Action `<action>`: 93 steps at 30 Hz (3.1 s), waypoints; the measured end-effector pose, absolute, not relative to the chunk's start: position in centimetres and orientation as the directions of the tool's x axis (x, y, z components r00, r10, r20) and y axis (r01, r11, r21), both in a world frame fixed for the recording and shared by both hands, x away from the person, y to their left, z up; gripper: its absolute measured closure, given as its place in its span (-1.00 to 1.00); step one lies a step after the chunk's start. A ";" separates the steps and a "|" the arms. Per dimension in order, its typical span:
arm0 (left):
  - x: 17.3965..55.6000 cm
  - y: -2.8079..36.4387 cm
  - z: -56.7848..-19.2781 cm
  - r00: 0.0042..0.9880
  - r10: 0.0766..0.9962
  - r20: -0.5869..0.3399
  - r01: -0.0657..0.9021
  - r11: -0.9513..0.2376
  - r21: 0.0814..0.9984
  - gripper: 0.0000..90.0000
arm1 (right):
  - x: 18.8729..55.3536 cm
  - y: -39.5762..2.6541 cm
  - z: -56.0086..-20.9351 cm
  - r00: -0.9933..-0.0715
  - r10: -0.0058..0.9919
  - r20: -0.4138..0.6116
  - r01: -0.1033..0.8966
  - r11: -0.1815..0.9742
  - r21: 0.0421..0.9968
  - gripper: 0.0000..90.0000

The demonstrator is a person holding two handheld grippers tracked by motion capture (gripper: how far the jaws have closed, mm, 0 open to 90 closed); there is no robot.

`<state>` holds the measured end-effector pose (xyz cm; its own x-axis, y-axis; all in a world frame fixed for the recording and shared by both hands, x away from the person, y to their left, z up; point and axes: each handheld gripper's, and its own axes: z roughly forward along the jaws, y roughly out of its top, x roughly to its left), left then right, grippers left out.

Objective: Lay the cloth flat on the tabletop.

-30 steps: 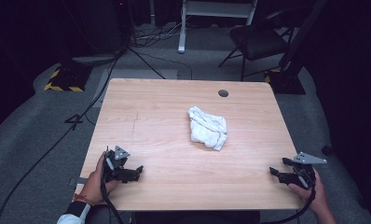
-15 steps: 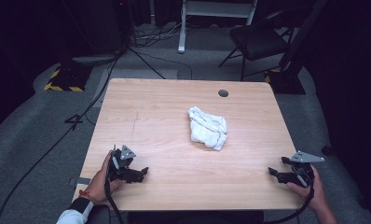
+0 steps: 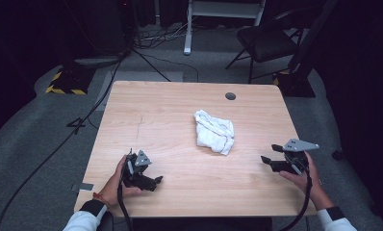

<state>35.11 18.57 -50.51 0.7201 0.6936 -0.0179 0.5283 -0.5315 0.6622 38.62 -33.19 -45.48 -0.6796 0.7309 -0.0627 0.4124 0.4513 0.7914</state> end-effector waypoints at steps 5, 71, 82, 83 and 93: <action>35.7 17.4 -50.5 0.736 0.677 -0.019 0.518 -0.545 0.659 -1.00 | 40.5 -27.9 -44.9 -0.737 0.667 -0.109 0.355 0.519 0.777 -0.13; 37.9 13.8 -50.4 0.789 0.615 -0.013 0.469 -0.588 0.658 -0.99 | 39.5 -30.3 -47.1 -0.699 0.699 -0.152 0.386 0.548 0.742 0.88; 41.7 10.8 -50.0 0.824 0.561 -0.076 0.453 -0.572 0.684 -0.65 | 40.1 -30.9 -46.7 -0.643 0.753 -0.140 0.400 0.486 0.777 0.36; 42.0 10.5 -50.0 0.824 0.560 -0.081 0.453 -0.568 0.687 -0.66 | 40.0 -30.9 -46.6 -0.652 0.745 -0.139 0.391 0.487 0.781 0.35; 45.7 7.9 -49.8 0.837 0.539 -0.096 0.433 -0.544 0.719 -0.58 | 41.1 -29.0 -46.8 -0.696 0.708 -0.121 0.387 0.511 0.767 0.16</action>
<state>45.68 7.86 -49.85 0.8366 0.5394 -0.0958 0.4330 -0.5439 0.7188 41.09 -28.98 -46.78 -0.6961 0.7077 -0.1208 0.3866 0.5114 0.7675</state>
